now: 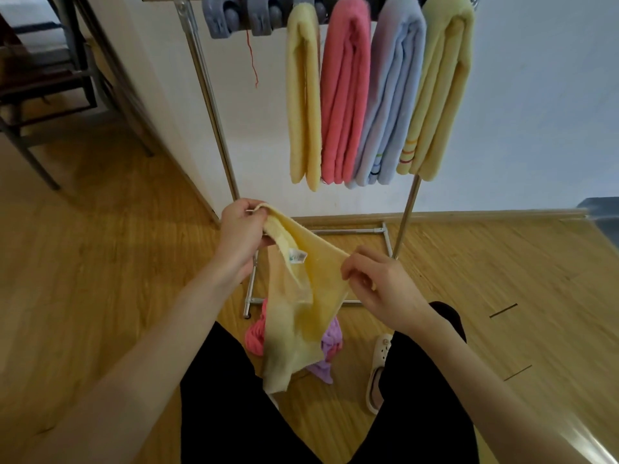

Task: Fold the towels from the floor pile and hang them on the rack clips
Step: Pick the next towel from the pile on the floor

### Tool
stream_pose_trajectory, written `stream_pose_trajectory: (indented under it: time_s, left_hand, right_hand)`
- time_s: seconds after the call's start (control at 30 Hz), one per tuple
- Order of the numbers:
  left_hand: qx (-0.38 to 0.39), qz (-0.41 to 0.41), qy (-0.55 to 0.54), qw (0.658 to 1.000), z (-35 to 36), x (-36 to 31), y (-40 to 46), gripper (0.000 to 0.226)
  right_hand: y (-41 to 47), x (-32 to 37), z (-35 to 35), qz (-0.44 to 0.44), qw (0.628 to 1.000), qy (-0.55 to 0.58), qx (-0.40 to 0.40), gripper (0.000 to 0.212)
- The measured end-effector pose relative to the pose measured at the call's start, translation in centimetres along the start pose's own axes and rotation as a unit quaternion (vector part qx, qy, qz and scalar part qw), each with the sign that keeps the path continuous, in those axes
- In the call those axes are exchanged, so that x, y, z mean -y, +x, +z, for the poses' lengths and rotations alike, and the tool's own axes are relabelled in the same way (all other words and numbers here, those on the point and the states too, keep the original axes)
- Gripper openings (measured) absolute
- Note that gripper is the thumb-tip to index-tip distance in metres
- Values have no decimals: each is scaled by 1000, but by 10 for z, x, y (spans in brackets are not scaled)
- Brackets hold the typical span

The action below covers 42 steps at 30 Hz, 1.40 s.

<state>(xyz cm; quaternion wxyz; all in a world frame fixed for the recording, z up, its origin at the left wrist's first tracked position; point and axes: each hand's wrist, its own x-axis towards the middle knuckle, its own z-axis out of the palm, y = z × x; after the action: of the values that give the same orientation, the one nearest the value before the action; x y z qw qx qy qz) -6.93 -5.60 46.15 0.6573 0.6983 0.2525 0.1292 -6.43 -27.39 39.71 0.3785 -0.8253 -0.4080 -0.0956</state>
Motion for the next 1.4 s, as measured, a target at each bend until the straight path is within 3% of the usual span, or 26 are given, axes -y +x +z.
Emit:
stream_pose_trajectory:
  time_s: [0.13, 0.4, 0.67, 0.87, 1.0, 1.1, 1.2, 1.33, 1.4]
  left_hand:
    - [0, 6, -21, 1000, 1, -5, -1, 15]
    - [-16, 26, -38, 999, 5, -18, 1, 15]
    - [-19, 19, -39, 999, 16, -21, 3, 22]
    - [-22, 21, -58, 998, 18, -21, 7, 24]
    - [-27, 13, -52, 998, 4, -20, 13, 23]
    - [7, 11, 1, 1000, -8, -18, 11, 21]
    - [46, 28, 93, 994, -20, -17, 9, 18]
    - [91, 118, 327, 933, -36, -22, 7, 10]
    - [135, 106, 368, 914, -39, -31, 1, 6]
  right_hand:
    - [7, 6, 11, 15, 999, -6, 33, 31]
    - [20, 3, 28, 81, 992, 81, 49, 38]
    - [25, 4, 44, 90, 991, 102, -9, 27]
    - [25, 5, 43, 122, 982, 136, -38, 8]
    - [25, 0, 23, 143, 972, 172, -78, 8]
    - [32, -7, 5, 146, 974, 154, -75, 9]
    - [42, -16, -15, 146, 983, 108, -15, 7]
    - [62, -15, -42, 130, 984, 32, 114, 10]
    - [72, -12, -52, 122, 984, 13, 132, 12]
